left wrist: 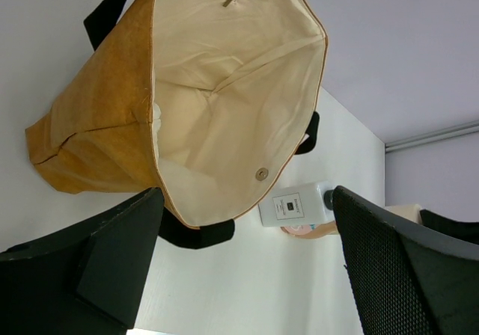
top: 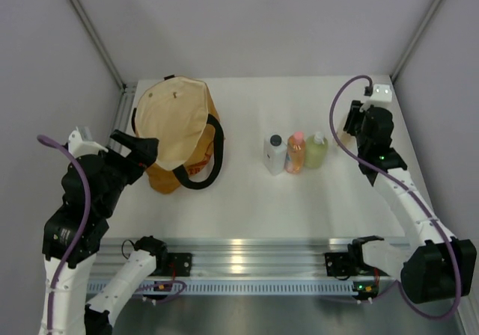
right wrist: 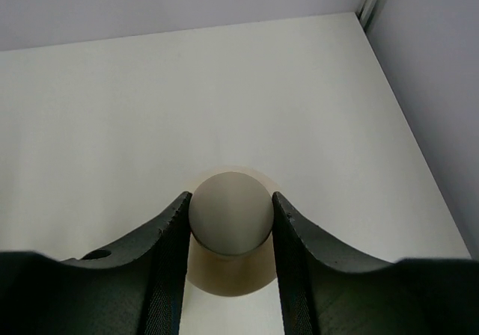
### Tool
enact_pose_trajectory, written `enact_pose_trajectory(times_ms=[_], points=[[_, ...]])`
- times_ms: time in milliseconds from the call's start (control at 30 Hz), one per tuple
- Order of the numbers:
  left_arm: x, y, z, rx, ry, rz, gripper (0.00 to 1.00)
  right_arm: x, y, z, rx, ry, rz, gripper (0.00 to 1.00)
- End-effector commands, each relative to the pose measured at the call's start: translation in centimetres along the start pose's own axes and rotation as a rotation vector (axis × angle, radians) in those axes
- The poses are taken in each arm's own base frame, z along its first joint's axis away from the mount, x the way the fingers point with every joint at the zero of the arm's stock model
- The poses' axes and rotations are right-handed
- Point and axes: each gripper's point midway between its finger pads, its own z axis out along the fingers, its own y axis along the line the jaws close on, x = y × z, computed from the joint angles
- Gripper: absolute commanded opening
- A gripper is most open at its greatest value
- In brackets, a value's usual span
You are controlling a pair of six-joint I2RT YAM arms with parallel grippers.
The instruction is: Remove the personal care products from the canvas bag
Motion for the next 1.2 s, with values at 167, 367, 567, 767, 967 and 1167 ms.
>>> enact_pose_trajectory(times_ms=[167,367,567,767,967,1167], points=[[-0.2,-0.7,-0.2,0.033,0.004,0.013,0.98,-4.3,0.0,-0.1,-0.032,-0.324,0.101,0.0],[-0.2,-0.8,-0.1,0.032,0.005,0.015,0.98,0.8,0.0,0.5,-0.038,-0.281,0.069,0.0],[-0.3,-0.8,0.4,0.018,0.007,0.026,0.98,2.2,0.7,0.7,-0.081,-0.284,0.048,0.0],[-1.0,-0.7,0.9,-0.011,-0.013,0.063,0.98,2.6,1.1,0.7,-0.102,-0.271,0.026,0.18],[-1.1,-0.8,1.7,-0.032,-0.006,0.105,0.98,2.1,1.3,0.4,-0.115,-0.253,0.019,0.52],[-1.4,-1.4,2.3,-0.03,0.016,0.185,0.98,0.1,0.9,-0.5,-0.105,-0.261,0.008,0.81]])
